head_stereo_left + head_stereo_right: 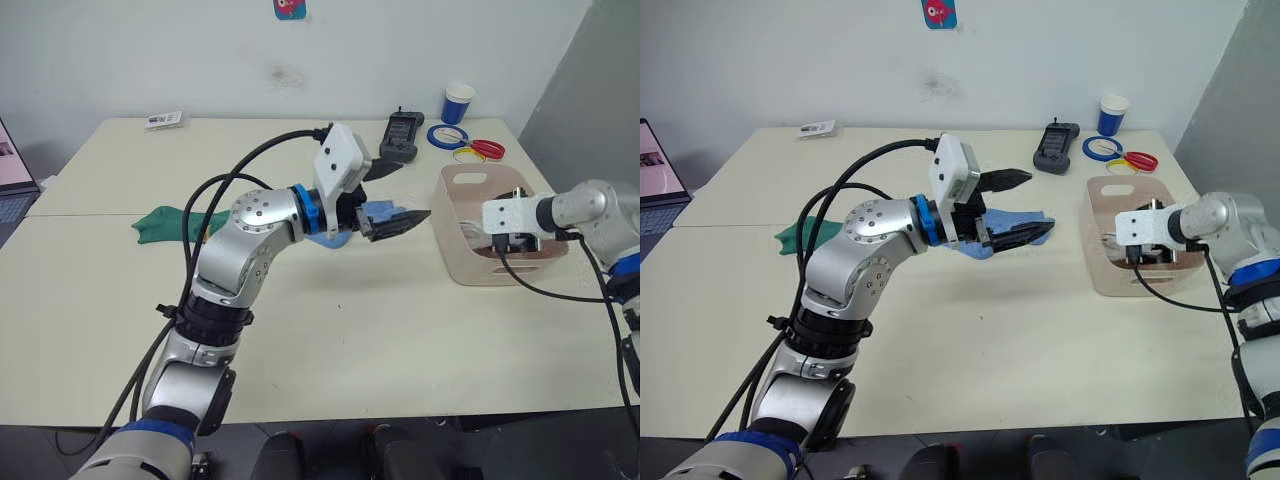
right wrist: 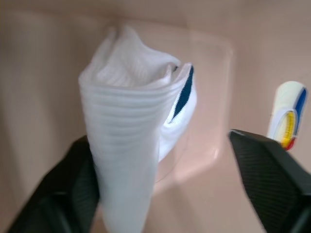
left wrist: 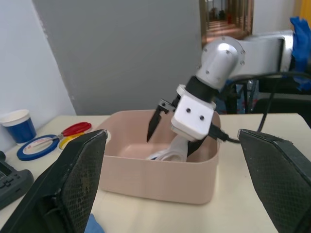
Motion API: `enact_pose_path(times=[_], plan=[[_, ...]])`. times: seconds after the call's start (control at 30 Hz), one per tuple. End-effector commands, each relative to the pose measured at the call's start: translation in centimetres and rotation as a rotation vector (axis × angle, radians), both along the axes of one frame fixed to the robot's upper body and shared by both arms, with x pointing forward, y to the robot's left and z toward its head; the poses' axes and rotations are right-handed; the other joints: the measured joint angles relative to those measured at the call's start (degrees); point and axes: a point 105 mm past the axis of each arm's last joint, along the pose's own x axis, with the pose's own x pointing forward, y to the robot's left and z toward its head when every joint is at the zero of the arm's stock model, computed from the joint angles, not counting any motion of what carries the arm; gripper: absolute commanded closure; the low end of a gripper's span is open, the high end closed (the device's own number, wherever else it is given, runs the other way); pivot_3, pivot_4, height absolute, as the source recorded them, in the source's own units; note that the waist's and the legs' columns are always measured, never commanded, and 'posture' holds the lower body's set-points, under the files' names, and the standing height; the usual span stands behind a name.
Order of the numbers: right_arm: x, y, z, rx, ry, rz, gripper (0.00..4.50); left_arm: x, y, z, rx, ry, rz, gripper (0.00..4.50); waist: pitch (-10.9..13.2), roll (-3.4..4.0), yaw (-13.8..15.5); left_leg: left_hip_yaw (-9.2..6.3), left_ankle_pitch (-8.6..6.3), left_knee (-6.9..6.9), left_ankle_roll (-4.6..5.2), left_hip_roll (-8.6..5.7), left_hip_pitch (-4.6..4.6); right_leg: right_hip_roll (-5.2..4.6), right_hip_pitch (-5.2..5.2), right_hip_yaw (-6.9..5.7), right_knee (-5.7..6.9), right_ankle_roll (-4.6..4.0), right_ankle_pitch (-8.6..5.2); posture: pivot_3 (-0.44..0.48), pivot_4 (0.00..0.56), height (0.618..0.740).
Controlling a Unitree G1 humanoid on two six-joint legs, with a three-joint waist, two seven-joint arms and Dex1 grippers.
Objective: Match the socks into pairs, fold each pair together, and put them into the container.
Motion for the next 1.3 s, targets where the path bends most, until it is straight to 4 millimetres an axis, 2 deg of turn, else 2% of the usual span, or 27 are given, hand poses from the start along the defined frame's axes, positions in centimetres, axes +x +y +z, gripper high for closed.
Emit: enact_pose_path(times=[0.03, 0.23, 0.37, 0.43, 0.53, 0.57, 0.73, 0.8, 0.93, 1.0, 1.13, 1.3], plan=[[-0.5, -0.1, 3.6, 0.021, -0.035, 0.006, 0.02, -1.3, -0.4, 0.7, 0.003, -0.007, -0.073, 0.0, 0.0, 0.0, 0.0, -0.01, 0.0, 0.01, 0.0, 0.0, 0.0, 0.0, 0.01, -0.01, 0.0, 0.0, 0.0, 0.0, 0.15, 0.74], [-0.9, -0.4, 6.6, 0.045, -0.039, -0.022, 0.02, -1.8, -0.3, 1.0, -0.002, 0.022, -0.124, 0.0, 0.0, 0.02, 0.0, -0.05, -0.01, 0.24, 0.02, 0.01, -0.03, 0.0, 0.04, -0.03, 0.08, 0.0, 0.0, 0.0, 0.15, 0.74], [-1.2, -1.0, 10.6, 0.107, -0.106, -0.074, 0.02, -2.1, 0.0, 1.0, -0.007, 0.036, -0.13, 0.0, 0.1, 0.24, 0.0, -0.05, -0.03, 0.39, 0.05, 0.0, -0.04, 0.0, 0.04, -0.02, 0.21, 0.0, 0.0, 0.0, 0.15, 0.74], [-1.1, -0.8, 11.6, 0.133, -0.144, -0.076, 0.02, -2.0, 0.1, 1.0, -0.009, 0.038, -0.122, 0.0, 0.2, 0.25, 0.0, -0.05, -0.04, 0.42, 0.07, -0.02, -0.03, 0.0, 0.03, -0.03, 0.28, 0.0, 0.0, 0.0, 0.15, 0.74], [-0.4, 1.2, 13.3, 0.264, -0.247, -0.027, 0.02, -1.4, 1.3, 0.7, -0.018, 0.04, -0.057, 0.0, 0.1, 0.25, -0.2, -0.07, -0.13, 0.45, 0.22, 0.02, -0.01, 0.0, 0.04, -0.03, 0.34, 0.0, 0.0, 0.0, 0.15, 0.74], [-0.3, 2.1, 13.3, 0.33, -0.249, -0.014, 0.02, -1.2, 1.9, 0.2, -0.009, 0.041, -0.029, 0.0, 0.1, 0.26, -0.3, -0.06, -0.13, 0.46, 0.22, 0.04, 0.01, 0.0, 0.04, 0.02, 0.38, 0.0, 0.0, 0.0, 0.15, 0.74], [-1.3, 8.1, 10.8, 0.653, -0.182, 0.101, 0.02, -0.2, 6.8, -2.4, 0.01, 0.077, 0.177, 0.0, 0.1, 0.28, -0.6, -0.04, -0.03, 0.46, 0.06, 0.15, 0.28, 0.0, 0.03, 0.15, 0.84, -0.06, -0.02, 0.0, 0.15, 0.74], [-2.3, 10.2, 8.7, 0.716, -0.152, 0.125, 0.02, 0.4, 9.2, -3.5, 0.003, 0.076, 0.303, 0.0, 0.1, 0.29, -0.2, -0.08, -0.01, 0.45, 0.03, 0.17, 0.3, 0.0, 0.0, 0.07, 0.95, -0.09, -0.03, 0.0, 0.15, 0.74], [-3.8, 14.0, 4.8, 0.9, -0.211, 0.099, 0.02, 1.1, 14.4, -4.8, -0.079, 0.021, 0.627, 0.0, 0.1, 0.28, 0.1, -0.12, -0.04, 0.52, 0.06, 0.18, 0.23, -0.04, 0.03, 0.0, 0.92, -0.1, -0.06, 0.0, 0.15, 0.74], [-4.5, 14.8, 2.7, 0.988, -0.219, 0.037, 0.02, 0.6, 16.3, -6.1, -0.081, 0.005, 0.739, 0.0, 0.1, 0.2, 0.1, -0.16, -0.03, 0.51, 0.05, 0.19, 0.14, -0.16, 0.02, -0.03, 0.87, -0.09, -0.06, 0.0, 0.15, 0.74], [-5.6, 14.4, -1.2, 1.023, -0.278, -0.096, 0.02, -1.4, 18.8, -9.4, -0.108, 0.054, 0.886, 0.0, 0.1, 0.17, 0.2, -0.14, -0.07, 0.53, 0.11, 0.13, 0.0, -0.45, -0.02, -0.07, 0.84, -0.05, -0.05, 0.0, 0.15, 0.74], [-7.8, 14.4, -5.1, 1.044, -0.242, -0.215, 0.02, -4.4, 20.7, -14.5, -0.135, 0.247, 1.03, 0.0, -0.1, -0.01, 0.2, -0.13, -0.14, 0.52, 0.22, 0.1, 0.0, -0.48, 0.01, -0.07, 0.75, 0.31, -0.23, 0.0, 0.15, 0.74]])
